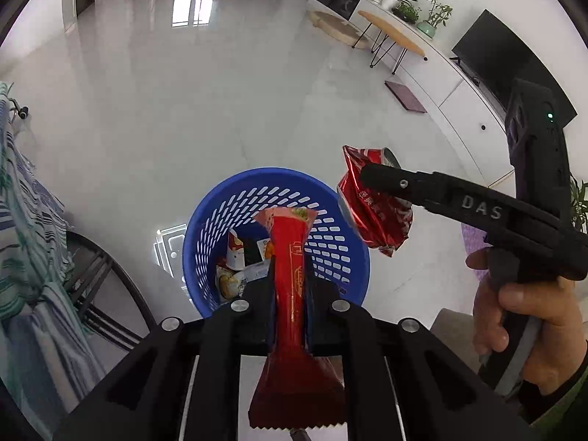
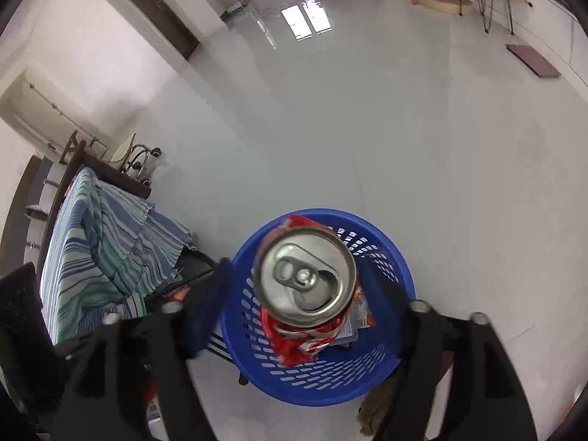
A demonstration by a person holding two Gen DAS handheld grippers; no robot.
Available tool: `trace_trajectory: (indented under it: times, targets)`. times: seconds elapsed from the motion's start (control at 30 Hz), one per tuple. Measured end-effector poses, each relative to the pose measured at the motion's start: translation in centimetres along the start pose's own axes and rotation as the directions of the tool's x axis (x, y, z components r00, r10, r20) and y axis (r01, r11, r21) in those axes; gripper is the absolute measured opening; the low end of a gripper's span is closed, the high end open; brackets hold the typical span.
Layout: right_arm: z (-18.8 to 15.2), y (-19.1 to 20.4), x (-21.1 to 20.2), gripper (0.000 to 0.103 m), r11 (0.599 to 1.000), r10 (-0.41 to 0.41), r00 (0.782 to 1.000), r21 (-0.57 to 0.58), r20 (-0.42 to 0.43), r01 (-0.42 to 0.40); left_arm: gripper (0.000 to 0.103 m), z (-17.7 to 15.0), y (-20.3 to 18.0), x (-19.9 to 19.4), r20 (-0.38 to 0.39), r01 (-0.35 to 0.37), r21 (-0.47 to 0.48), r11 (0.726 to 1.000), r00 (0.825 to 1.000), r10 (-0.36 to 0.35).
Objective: Collect trash
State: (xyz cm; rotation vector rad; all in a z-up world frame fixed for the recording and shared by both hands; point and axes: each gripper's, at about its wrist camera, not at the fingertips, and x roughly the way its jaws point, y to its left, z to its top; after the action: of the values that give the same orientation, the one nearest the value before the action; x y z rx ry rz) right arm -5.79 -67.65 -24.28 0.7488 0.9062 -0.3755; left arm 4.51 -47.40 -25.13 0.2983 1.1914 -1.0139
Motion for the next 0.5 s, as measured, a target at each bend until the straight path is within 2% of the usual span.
trace_trajectory:
  times: [0.03,0.07,0.1,0.17,0.2,0.3,0.43,0.47,0.5]
  targets:
    - [-0.1,-0.3,-0.1,0.088,1.000,0.003,1.000,0.015,0.009,-0.003,0.043,0.2,0.1,0.8,-0.011,-0.004,-0.008,1.000,1.000,0.004]
    - [0.0,-0.5,-0.3,0.088,1.000,-0.001,1.000,0.020,0.013,0.001,0.054,0.4,0.2,1.1,-0.012,-0.015,-0.011,1.000,1.000,0.014]
    - [0.0,-0.5,-0.9,0.088,1.000,-0.007,1.000,0.022,0.022,0.006,0.070,0.5,0.1,0.9,0.006,-0.041,-0.013,0.999,0.999,0.041]
    - [-0.1,-0.4,-2.5,0.094,1.000,-0.012,0.998,0.021,0.058,0.011,0.083,0.3,0.0,-0.7,0.070,-0.061,-0.004,0.998,0.996,0.062]
    - [-0.3,-0.3,-3.5,0.096,1.000,-0.025,0.997,0.014,0.078,0.024,0.093,0.6,-0.3,-1.5,0.097,-0.070,0.004,0.998,0.993,0.070]
    - [-1.3,0.3,-6.5,0.098,0.999,-0.051,0.991,-0.013,0.122,0.053,0.098,0.1,-1.6,-4.9,0.186,-0.129,0.048,0.990,0.975,0.118]
    - [-4.3,1.6,-11.2,0.098,0.989,-0.111,0.975,-0.071,0.192,0.127,0.098,-2.5,-4.0,-10.1,0.317,-0.204,0.104,0.973,0.934,0.163]
    - [-5.5,2.3,-12.7,0.098,0.980,-0.149,0.960,-0.096,0.237,0.176,0.098,-3.5,-4.5,-11.3,0.336,-0.217,0.111,0.970,0.927,0.169]
    - [-6.7,3.0,-14.4,0.098,0.968,-0.178,0.935,-0.114,0.306,0.221,0.098,-4.4,-4.9,-12.3,0.349,-0.229,0.120,0.966,0.921,0.174]
